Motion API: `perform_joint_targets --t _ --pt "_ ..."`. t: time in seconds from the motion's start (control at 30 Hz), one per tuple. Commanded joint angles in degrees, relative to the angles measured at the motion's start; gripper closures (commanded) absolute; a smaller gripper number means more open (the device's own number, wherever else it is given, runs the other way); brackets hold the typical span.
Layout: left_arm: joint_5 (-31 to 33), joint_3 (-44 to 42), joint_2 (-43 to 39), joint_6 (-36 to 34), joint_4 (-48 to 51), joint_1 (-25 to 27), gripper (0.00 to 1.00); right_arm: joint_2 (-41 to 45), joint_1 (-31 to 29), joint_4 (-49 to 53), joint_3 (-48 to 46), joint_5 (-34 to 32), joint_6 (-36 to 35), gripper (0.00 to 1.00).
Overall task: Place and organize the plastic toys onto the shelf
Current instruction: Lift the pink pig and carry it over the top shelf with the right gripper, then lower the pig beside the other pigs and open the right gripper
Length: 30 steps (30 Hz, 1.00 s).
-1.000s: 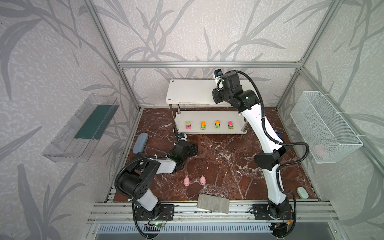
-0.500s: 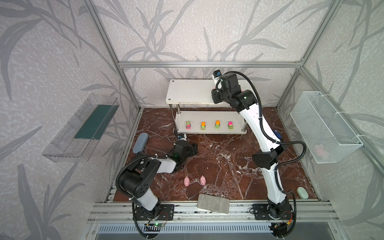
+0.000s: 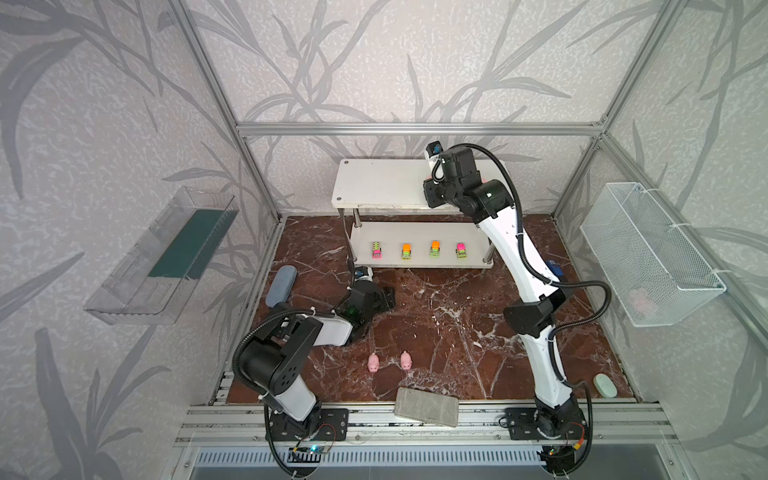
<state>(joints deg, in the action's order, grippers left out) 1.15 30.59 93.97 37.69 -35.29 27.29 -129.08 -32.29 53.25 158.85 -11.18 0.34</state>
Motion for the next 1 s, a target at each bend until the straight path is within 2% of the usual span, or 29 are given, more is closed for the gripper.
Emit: perform_joint_targets --t 0.0,0.13,0.2,0.3,0.43,0.97 --pt "-0.36 -0.35 0.82 0.9 -1.07 -0.31 0.24 -0.52 0.39 0.64 2.01 1.13 -0.51 0.57" --pt "-0.42 -0.33 0.72 0.95 -1.22 -0.33 0.24 -0.44 0.52 0.53 2.55 1.37 -0.33 0.5" --pt "-0.4 -0.38 0.78 0.92 -1.24 -0.33 0.24 -0.4 0.65 0.27 3.08 2.02 0.14 0.42" --pt "-0.6 -0.31 0.83 0.99 -1.19 -0.34 0.24 -0.29 0.82 -0.07 4.12 2.7 0.6 0.36" --pt "-0.69 -0.22 0.62 1.05 -1.08 -0.44 0.24 0.66 1.48 -0.83 4.37 4.12 1.32 0.34" --pt "-0.6 -0.15 -0.1 0.89 -0.55 -0.57 0.24 6.0 4.21 -9.74 2.79 17.73 7.29 0.31"
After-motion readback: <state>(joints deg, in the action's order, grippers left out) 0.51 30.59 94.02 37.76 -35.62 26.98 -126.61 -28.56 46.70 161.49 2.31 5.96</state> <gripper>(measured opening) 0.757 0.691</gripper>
